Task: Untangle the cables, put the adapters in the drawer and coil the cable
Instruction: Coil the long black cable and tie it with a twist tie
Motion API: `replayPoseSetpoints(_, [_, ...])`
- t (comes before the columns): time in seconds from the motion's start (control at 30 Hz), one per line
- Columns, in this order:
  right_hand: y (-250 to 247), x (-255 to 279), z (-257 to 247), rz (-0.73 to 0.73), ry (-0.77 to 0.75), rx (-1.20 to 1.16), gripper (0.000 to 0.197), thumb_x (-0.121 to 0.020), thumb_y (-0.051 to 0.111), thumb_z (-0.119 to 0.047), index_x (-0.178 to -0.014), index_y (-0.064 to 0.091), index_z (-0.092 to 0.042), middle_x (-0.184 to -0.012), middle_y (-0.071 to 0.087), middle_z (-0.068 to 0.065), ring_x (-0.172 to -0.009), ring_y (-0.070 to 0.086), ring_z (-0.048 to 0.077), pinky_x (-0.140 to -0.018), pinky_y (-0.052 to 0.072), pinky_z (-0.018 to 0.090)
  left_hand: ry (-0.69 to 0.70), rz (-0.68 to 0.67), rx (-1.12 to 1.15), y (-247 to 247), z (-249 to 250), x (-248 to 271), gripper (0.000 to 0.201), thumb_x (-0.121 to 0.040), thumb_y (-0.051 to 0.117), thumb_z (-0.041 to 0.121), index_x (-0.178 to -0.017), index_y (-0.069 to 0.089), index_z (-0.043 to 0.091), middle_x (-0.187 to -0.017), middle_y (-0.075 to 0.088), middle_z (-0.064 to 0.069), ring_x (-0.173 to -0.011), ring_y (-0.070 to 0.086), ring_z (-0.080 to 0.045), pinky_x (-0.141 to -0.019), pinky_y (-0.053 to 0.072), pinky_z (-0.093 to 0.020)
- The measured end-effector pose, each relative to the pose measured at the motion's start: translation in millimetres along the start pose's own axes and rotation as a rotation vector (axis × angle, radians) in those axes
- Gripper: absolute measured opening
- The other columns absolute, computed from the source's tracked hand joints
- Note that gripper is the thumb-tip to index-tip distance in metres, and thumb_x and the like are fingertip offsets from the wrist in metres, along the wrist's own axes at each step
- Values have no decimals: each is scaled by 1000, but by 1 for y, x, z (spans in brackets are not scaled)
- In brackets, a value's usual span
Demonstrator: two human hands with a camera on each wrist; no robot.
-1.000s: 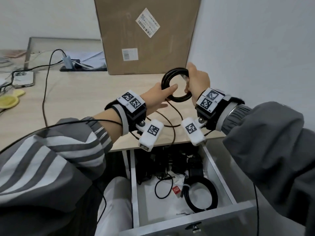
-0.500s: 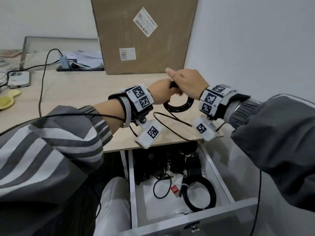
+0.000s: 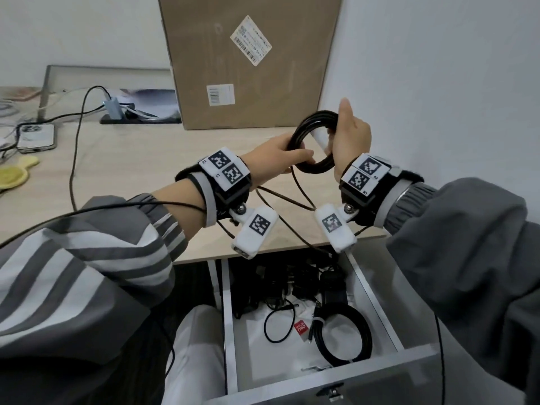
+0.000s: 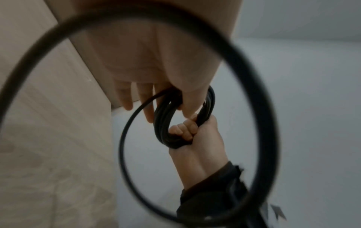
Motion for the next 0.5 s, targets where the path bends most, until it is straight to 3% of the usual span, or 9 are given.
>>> replayPoseSetpoints(0.1, [1, 5, 5, -30, 156, -164, 51, -98, 38, -44, -60, 48, -12, -36, 37, -5, -35, 37, 16, -50, 37, 26, 83, 93, 11, 2, 5, 0, 11, -98, 51, 22, -88, 53, 18, -89, 68, -3, -93, 66, -18, -96, 49, -38])
replayPoseSetpoints(0.2, [2, 6, 8, -118, 184, -283, 51, -100, 38, -41, -59, 47, -11, -37, 35, -4, -35, 33, 15, -49, 39, 27, 86, 141, -2, 2, 9, -2, 13, -100, 45, 21, -87, 47, 19, -74, 58, -2, -80, 64, -17, -92, 48, -44])
replayPoseSetpoints(0.33, [-3, -2, 8, -313, 151, -117, 56, -99, 36, -45, -64, 58, -8, -51, 58, 5, -48, 57, 21, -62, 50, 31, 48, 152, -131, -5, 10, -7, 14, -100, 44, 27, -91, 46, 17, -69, 56, 0, -84, 64, -28, -84, 49, -50])
replayPoseSetpoints(0.43, [-10, -12, -5, -407, -1, 253, 65, -96, 30, -53, -74, 69, -5, -70, 71, 6, -70, 68, 20, -73, 47, 29, 53, 144, -266, -7, 13, -11, 17, -100, 42, 29, -98, 47, 13, -70, 58, 1, -82, 64, -23, -72, 49, -34])
replayPoseSetpoints(0.5, [-8, -12, -20, -454, -213, 469, 66, -97, 30, -55, -76, 70, -7, -71, 69, -1, -69, 61, 13, -74, 42, 29, 69, 125, -374, -4, 16, -13, 18, -101, 40, 28, -101, 47, 12, -76, 60, 1, -73, 61, -14, -58, 44, -17])
Point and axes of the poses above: each hand's wrist, its own x-axis away from the middle knuckle, its own y-axis out of the palm, z = x × y, the point moved 3 cm from there along -x, towards the middle knuckle
